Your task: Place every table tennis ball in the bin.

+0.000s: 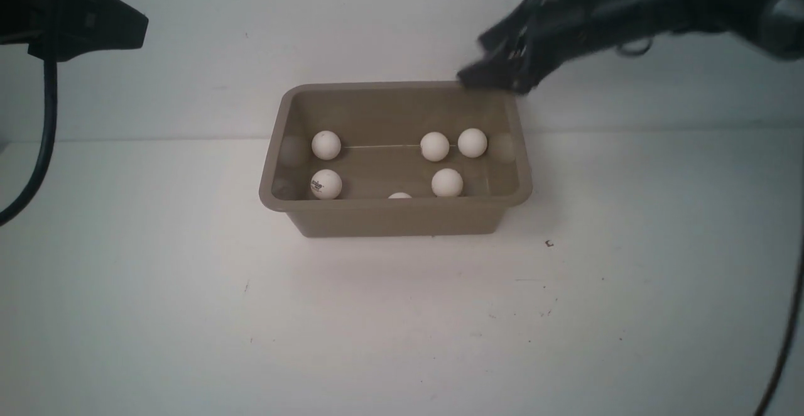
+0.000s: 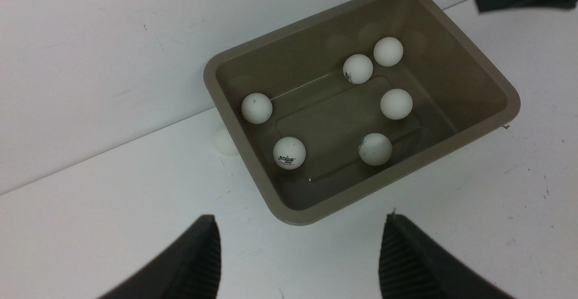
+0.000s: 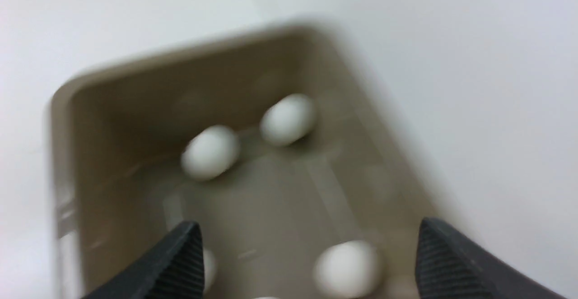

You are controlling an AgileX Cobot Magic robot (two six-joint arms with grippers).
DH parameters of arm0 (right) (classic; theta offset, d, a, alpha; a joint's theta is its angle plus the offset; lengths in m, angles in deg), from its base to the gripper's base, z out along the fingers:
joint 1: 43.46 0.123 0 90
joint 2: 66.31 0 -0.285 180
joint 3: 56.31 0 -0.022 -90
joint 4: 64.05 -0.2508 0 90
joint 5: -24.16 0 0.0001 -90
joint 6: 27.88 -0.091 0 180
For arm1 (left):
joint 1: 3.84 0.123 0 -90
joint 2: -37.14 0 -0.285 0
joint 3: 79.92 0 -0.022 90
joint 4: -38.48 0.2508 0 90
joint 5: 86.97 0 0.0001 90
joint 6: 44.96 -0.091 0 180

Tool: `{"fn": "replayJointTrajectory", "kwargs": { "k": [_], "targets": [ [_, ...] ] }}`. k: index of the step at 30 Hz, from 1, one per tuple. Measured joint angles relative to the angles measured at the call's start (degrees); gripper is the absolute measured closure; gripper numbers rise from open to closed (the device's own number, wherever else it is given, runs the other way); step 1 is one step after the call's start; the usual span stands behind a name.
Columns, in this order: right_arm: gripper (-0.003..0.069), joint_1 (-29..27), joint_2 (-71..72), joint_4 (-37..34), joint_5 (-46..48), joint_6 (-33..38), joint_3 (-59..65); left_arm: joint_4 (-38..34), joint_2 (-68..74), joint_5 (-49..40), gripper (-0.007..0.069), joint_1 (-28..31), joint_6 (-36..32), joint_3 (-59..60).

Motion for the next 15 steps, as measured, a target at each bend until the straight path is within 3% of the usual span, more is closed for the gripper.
{"fn": "replayJointTrajectory", "kwargs": {
  "k": [8, 15],
  "targets": [
    [0.0088, -10.97, 16.06, -1.09, -6.10, -3.95, 0.00, -0.87, 0.00, 0.10, 0.0199, 0.00, -0.08, 0.00],
    [0.0088, -18.97, 27.07, -0.97, -6.63, -12.37, 0.00, -3.61, 0.00, 1.11, 0.0199, 0.00, -1.57, 0.00]
  ]
}}
